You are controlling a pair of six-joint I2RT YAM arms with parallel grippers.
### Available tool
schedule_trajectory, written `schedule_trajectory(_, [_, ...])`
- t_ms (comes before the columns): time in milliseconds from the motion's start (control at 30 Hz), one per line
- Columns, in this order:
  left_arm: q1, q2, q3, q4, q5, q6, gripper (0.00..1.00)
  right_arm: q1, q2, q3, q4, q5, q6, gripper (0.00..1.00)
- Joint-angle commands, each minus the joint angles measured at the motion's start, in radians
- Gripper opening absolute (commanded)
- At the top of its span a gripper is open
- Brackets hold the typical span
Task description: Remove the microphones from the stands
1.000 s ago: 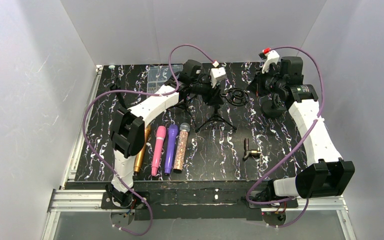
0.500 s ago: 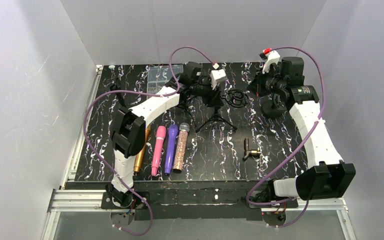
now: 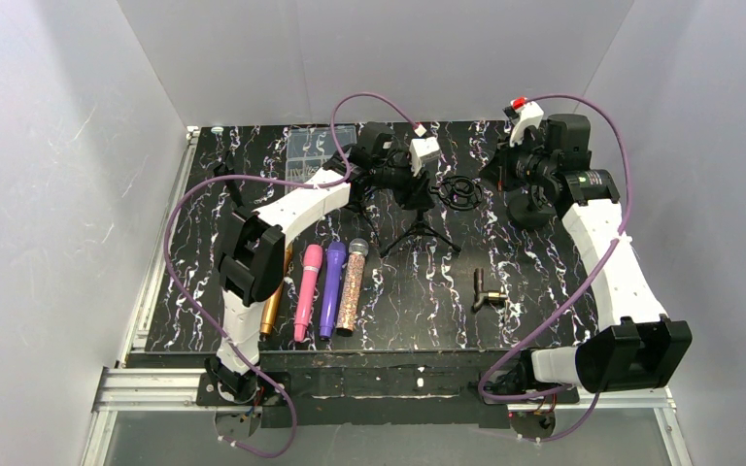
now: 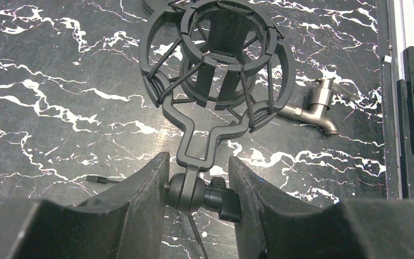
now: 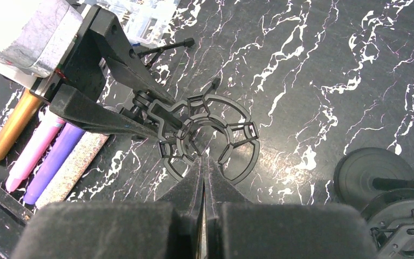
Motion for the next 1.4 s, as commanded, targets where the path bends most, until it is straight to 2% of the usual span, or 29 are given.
schedule_trajectory(0, [-0.008,0.049,-0.042,-0.17,0.042,-0.088,0.0,0.005,-0.033,-0.008,0.045,-0.013,-0.011,0.01])
schedule_trajectory(733, [-0.031,0.07,-0.055,-0.209,0.023,-0.092,0.0,0.005,-0.058,-0.032,0.048,-0.012,-0.018,0.01])
schedule_trajectory(933, [-0.057,0.098,-0.011,-0.183,-0.032,-0.152,0.0,0.005,-0.061,-0.02,0.039,-0.012,-0.019,0.01])
schedule_trajectory(1167, [-0.079,0.174,0.084,-0.12,-0.164,-0.179,0.0,0.004,-0.096,-0.026,0.037,-0.006,-0.026,0.01])
schedule_trajectory(1367, [-0.08,0.172,0.107,-0.092,-0.192,-0.208,0.0,0.004,-0.132,-0.049,0.047,0.004,-0.032,0.01])
